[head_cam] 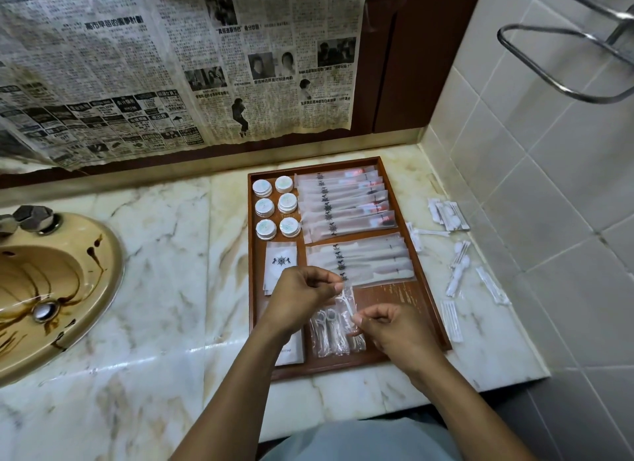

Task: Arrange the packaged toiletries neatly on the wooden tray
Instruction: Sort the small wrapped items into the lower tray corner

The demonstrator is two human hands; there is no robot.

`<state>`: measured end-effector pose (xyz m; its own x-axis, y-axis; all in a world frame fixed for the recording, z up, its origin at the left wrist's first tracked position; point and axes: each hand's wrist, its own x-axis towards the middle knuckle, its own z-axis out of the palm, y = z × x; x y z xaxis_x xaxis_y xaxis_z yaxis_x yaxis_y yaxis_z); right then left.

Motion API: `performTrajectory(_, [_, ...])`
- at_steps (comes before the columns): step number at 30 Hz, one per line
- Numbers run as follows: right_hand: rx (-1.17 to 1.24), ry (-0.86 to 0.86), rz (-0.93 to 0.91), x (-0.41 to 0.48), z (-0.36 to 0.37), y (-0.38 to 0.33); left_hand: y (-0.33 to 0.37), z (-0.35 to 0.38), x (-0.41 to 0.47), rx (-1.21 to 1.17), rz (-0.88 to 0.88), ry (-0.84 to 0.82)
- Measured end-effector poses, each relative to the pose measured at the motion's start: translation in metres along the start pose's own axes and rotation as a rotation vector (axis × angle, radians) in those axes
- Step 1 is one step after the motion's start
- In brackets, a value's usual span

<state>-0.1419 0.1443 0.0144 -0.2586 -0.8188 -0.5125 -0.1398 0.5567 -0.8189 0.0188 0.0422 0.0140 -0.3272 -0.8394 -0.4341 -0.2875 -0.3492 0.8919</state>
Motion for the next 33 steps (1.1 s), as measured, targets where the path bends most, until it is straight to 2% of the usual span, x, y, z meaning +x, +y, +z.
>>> performTrajectory(7, [-0.207,0.108,0.037,0.011,0.001,0.023,-0.027,0.008,0.018,0.483,0.072,-0.032])
performTrajectory(16, [-0.384,0.137,0.042,0.02,0.008,0.034,-0.045,0.017,0.034,0.834,0.137,0.013])
performTrajectory(33, [-0.529,0.161,0.084,0.031,0.013,0.044,-0.046,0.028,0.038,0.959,0.181,-0.001])
